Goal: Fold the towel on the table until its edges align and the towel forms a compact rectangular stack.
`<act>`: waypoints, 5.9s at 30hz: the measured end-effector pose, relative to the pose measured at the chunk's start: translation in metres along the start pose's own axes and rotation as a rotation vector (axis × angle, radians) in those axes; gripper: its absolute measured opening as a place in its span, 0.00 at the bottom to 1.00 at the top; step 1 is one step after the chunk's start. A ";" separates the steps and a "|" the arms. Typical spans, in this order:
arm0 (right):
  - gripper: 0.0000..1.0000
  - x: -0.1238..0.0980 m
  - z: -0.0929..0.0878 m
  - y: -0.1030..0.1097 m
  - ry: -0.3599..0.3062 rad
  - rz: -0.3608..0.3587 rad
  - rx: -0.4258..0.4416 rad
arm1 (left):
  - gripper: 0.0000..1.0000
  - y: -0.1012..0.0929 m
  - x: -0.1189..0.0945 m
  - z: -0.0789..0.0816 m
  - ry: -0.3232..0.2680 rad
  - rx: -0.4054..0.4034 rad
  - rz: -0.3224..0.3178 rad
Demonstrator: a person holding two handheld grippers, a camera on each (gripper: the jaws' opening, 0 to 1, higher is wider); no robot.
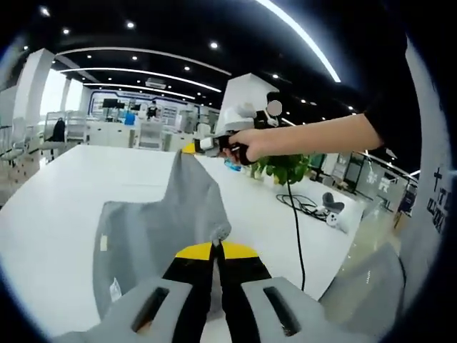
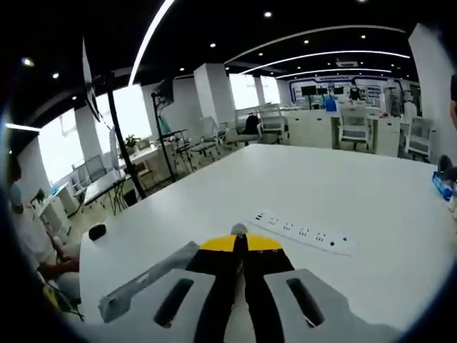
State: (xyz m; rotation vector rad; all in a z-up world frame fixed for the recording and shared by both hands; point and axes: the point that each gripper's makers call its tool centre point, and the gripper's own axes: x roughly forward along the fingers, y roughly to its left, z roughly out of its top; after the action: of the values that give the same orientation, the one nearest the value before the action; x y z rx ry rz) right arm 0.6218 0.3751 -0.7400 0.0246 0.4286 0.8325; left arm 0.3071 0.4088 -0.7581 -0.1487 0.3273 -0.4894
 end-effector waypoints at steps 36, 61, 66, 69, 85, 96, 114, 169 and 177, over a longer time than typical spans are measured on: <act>0.00 0.106 -0.030 0.085 0.059 0.068 0.104 | 0.02 0.087 -0.049 -0.060 0.001 -0.226 0.256; 0.00 0.166 -0.079 0.106 0.150 0.070 0.062 | 0.02 0.124 -0.054 -0.107 0.070 -0.377 0.348; 0.00 0.176 -0.093 0.107 0.173 0.056 0.036 | 0.02 0.129 -0.055 -0.118 0.081 -0.422 0.374; 0.00 0.182 -0.098 0.106 0.183 0.061 0.033 | 0.02 0.133 -0.054 -0.125 0.074 -0.460 0.384; 0.01 0.190 -0.122 0.107 0.193 0.057 0.048 | 0.02 0.134 -0.052 -0.136 0.111 -0.501 0.404; 0.01 0.196 -0.127 0.106 0.183 0.067 0.049 | 0.02 0.138 -0.051 -0.141 0.114 -0.522 0.392; 0.05 0.194 -0.122 0.106 0.218 0.082 0.013 | 0.02 0.142 -0.050 -0.143 0.200 -0.392 0.337; 0.24 0.014 -0.172 0.066 0.356 0.058 0.020 | 0.33 0.233 0.078 -0.073 0.246 -0.127 0.244; 0.23 0.002 -0.186 0.063 0.355 0.058 0.075 | 0.25 0.232 0.083 -0.081 0.264 -0.148 0.238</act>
State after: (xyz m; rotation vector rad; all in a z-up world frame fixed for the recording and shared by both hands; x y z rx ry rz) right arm 0.5075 0.3926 -0.8994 -0.0424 0.7966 0.8796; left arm 0.4500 0.5665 -0.9075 -0.1864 0.6323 -0.2483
